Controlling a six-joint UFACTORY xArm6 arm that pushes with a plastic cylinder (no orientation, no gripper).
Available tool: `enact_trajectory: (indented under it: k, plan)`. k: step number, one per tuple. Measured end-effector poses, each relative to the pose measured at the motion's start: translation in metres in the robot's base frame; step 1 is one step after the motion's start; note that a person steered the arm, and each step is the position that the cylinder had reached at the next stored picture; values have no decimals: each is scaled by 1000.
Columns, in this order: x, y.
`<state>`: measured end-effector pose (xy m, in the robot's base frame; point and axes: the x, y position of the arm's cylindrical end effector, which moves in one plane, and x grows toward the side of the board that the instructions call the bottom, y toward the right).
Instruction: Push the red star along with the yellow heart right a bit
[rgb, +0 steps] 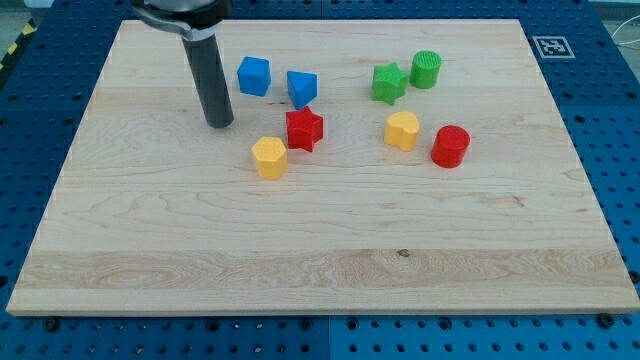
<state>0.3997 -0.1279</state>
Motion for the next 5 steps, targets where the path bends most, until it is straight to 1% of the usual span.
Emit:
enact_trajectory:
  k: [1,2,5]
  plan:
    - [24,8]
    - [25,37]
    - [22,159]
